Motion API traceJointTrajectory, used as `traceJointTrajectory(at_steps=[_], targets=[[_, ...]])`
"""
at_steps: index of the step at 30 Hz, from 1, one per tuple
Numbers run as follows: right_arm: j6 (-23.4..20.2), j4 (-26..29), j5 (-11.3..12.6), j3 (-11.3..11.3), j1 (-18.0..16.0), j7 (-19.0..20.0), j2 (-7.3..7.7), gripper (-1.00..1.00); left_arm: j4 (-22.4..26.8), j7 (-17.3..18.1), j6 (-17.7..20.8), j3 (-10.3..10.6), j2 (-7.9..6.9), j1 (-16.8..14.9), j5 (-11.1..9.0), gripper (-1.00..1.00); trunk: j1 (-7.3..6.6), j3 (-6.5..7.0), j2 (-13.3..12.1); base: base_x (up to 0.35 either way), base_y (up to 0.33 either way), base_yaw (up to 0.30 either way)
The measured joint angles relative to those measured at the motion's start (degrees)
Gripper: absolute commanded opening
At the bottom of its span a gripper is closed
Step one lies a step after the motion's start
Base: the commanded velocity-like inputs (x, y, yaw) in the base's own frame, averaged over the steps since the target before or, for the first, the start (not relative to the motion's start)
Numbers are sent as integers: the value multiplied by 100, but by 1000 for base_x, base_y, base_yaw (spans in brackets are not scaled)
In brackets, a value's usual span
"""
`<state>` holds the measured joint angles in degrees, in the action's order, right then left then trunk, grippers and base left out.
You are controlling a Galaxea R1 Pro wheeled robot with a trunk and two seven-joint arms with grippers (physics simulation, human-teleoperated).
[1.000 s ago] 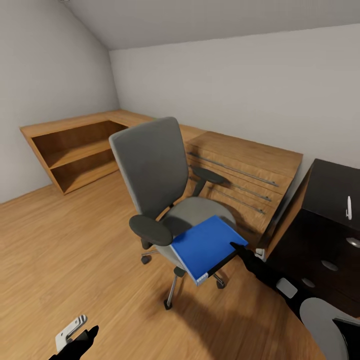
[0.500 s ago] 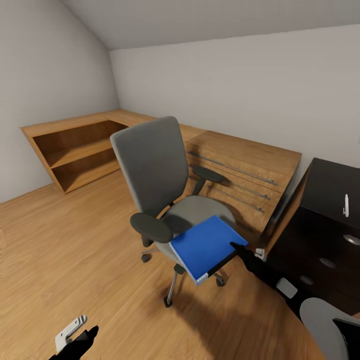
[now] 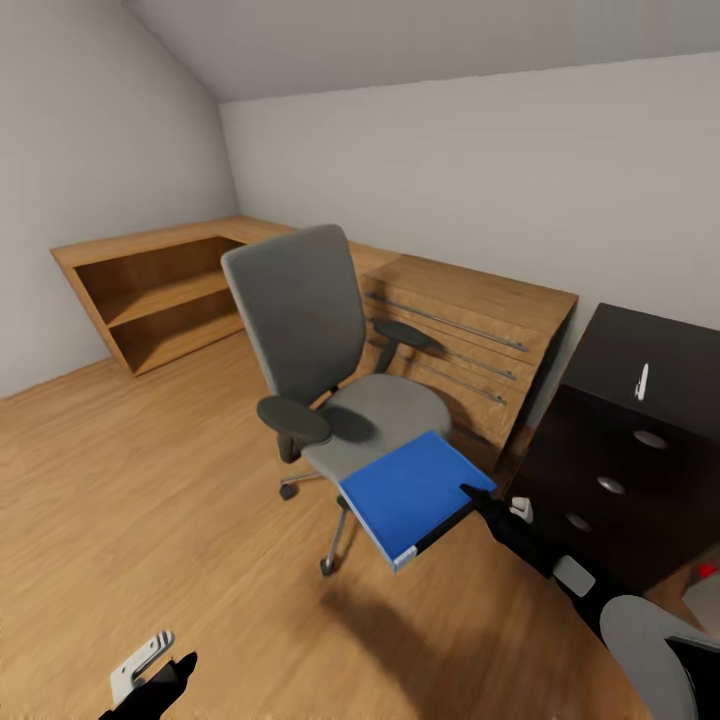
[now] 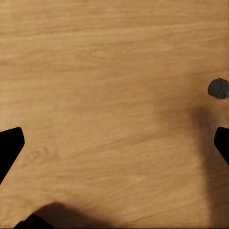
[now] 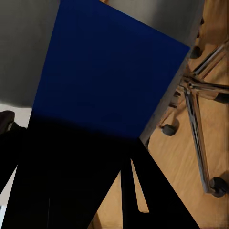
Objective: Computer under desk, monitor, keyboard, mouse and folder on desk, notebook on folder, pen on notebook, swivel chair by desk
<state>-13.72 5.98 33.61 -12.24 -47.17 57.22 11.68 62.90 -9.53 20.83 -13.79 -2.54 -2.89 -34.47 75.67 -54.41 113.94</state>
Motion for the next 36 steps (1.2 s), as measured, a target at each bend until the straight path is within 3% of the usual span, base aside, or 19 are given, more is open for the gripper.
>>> traceJointTrajectory(at_steps=[5, 36], targets=[[-1, 0, 1, -4, 0, 0, 7, -100, 1, -1, 1, 4, 2, 0, 1, 100, -2, 0, 0, -53, -34, 0], [-1, 1, 2, -8, 0, -9, 2, -100, -16, -1, 1, 6, 5, 0, 1, 100, -682, 556, -1242, -2, -1, 0]])
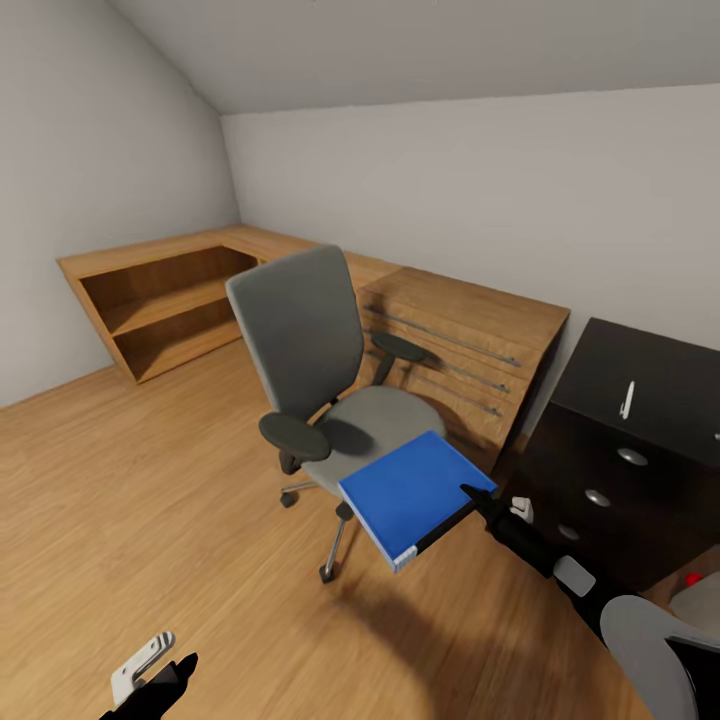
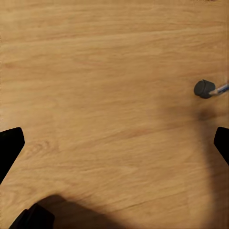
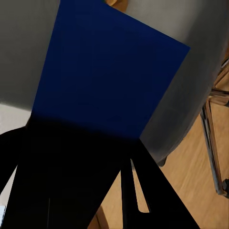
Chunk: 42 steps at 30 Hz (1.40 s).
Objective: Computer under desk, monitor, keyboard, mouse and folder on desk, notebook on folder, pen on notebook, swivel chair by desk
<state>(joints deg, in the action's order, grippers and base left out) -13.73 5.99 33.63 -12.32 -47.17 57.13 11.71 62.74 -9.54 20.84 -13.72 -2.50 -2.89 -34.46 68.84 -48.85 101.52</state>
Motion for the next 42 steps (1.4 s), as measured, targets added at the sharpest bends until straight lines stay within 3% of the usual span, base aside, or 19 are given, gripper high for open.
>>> traceJointTrajectory(at_steps=[25, 42], targets=[[0, 1, 7, 0, 1, 9, 6, -100, -1, 0, -2, 0, 3, -1, 1, 100, -549, 546, -1003, 0, 0, -123], [0, 0, 9, 0, 0, 16, 7, -100, 0, 0, -1, 0, 1, 0, 0, 100, -923, 856, -1685, 0, 0, -13]])
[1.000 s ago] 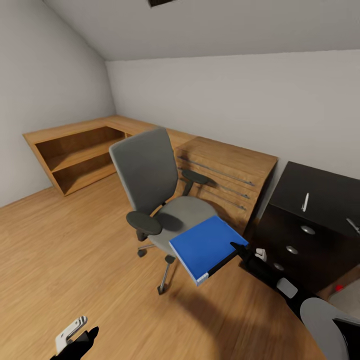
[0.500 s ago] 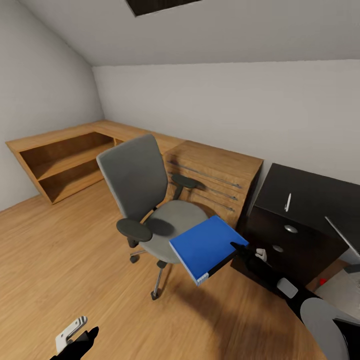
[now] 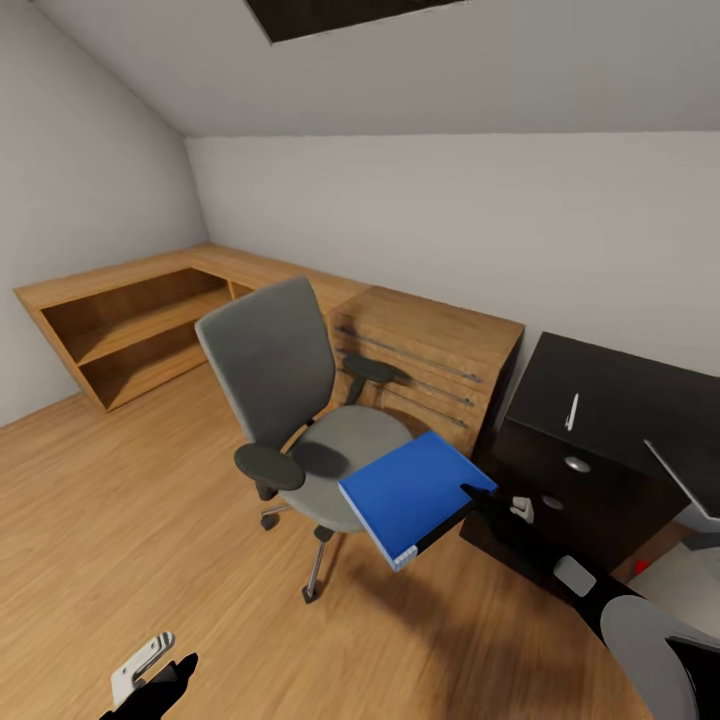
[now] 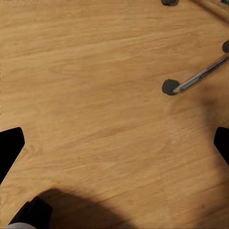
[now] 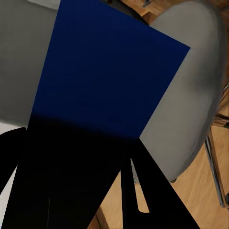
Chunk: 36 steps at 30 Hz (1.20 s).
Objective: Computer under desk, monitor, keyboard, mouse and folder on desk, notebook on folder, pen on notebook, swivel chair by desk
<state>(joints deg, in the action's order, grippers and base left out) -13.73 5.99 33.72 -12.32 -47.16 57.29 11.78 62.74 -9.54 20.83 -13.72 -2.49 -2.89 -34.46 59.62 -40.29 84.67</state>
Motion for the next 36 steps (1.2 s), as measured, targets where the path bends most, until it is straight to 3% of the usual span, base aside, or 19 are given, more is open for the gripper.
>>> traceJointTrajectory(at_steps=[22, 24, 28, 30, 31, 32, 36], targets=[[0, 0, -6, 2, 0, -1, -20, -100, -177, 0, -9, 4, -5, 0, -4, 100, -483, 395, -883, 0, 0, 0], [0, 0, -8, 1, 0, -5, -23, -100, -529, -1, -139, 7, -6, 0, 3, 100, -527, 431, -963, 0, 0, 0], [0, 0, -9, 1, 0, -7, -19, -100, -1054, -6, -828, 15, -6, 0, 24, 100, -615, 503, -1123, 0, 0, 0], [0, 0, -9, 1, 0, -7, -18, -100, -1347, -11, -1178, 32, -9, -1, 128, 100, -659, 539, -1204, 0, 0, 0], [0, 0, -9, 2, 0, -7, -18, -100, -1524, -12, -1367, 42, -11, 0, 244, 100, -681, 557, -1244, 0, 0, 0], [0, 0, -9, 0, 0, -9, -13, -100, -1825, -8, -1679, 43, -12, 0, 489, 100, -703, 574, -1284, 0, 0, 0], [-9, 0, -9, 0, 0, -14, -7, -100, -2403, 21, -2116, 36, -14, 0, 694, 100, -791, 646, -1444, 0, 0, 0]])
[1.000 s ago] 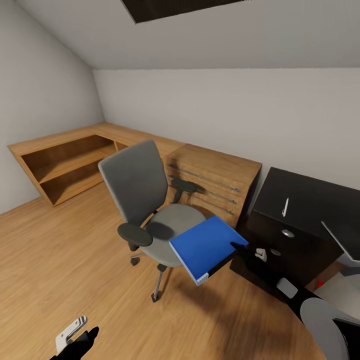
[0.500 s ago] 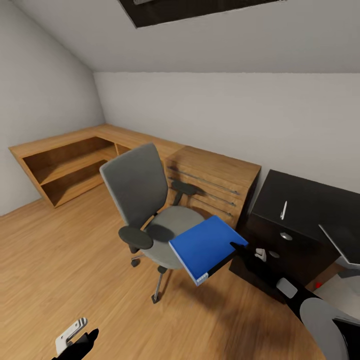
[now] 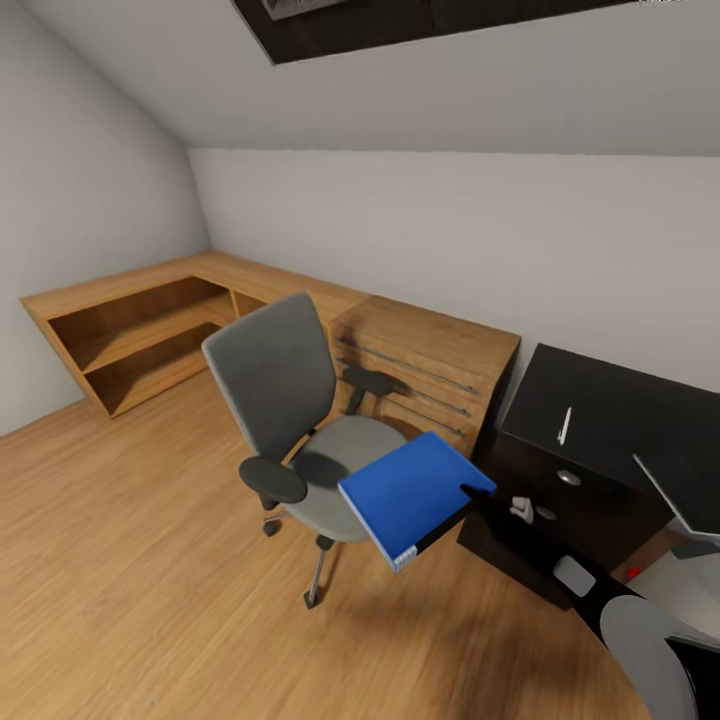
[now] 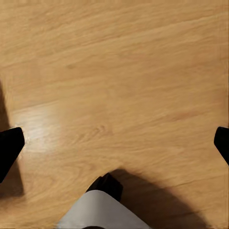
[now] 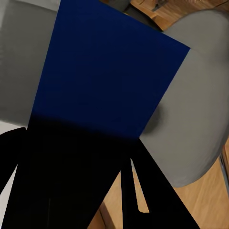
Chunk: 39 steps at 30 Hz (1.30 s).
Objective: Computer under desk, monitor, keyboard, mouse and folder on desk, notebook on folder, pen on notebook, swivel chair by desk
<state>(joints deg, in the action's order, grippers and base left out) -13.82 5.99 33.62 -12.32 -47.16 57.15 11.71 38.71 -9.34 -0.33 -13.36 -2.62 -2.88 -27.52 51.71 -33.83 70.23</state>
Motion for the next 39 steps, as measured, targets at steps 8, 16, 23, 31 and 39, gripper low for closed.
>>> traceJointTrajectory(at_steps=[8, 16, 23, 31, 39], targets=[[-23, 21, -1, 8, 0, -1, 16, -100, -895, 394, -866, 2, -5, 0, 78, 100, -176, 149, -321, 0, 0, -34], [-19, 45, -9, 16, 0, 4, 16, -100, -1128, 440, -967, 10, 8, 0, 81, 100, -352, 354, -642, 0, 0, -19], [-18, 52, -16, 20, 0, 8, 20, -100, -1169, 444, -976, 12, 13, 0, 82, 100, -505, 544, -923, 0, 0, -1], [-26, 53, -17, 25, 0, 15, 39, -100, -1180, 447, -977, 12, 17, 0, 83, 100, -681, 762, -1244, 0, 0, 0], [-76, 53, -17, 25, 0, 9, 50, -100, -1182, 448, -978, 12, 19, 0, 83, 100, -857, 980, -1565, 0, 0, 0]])
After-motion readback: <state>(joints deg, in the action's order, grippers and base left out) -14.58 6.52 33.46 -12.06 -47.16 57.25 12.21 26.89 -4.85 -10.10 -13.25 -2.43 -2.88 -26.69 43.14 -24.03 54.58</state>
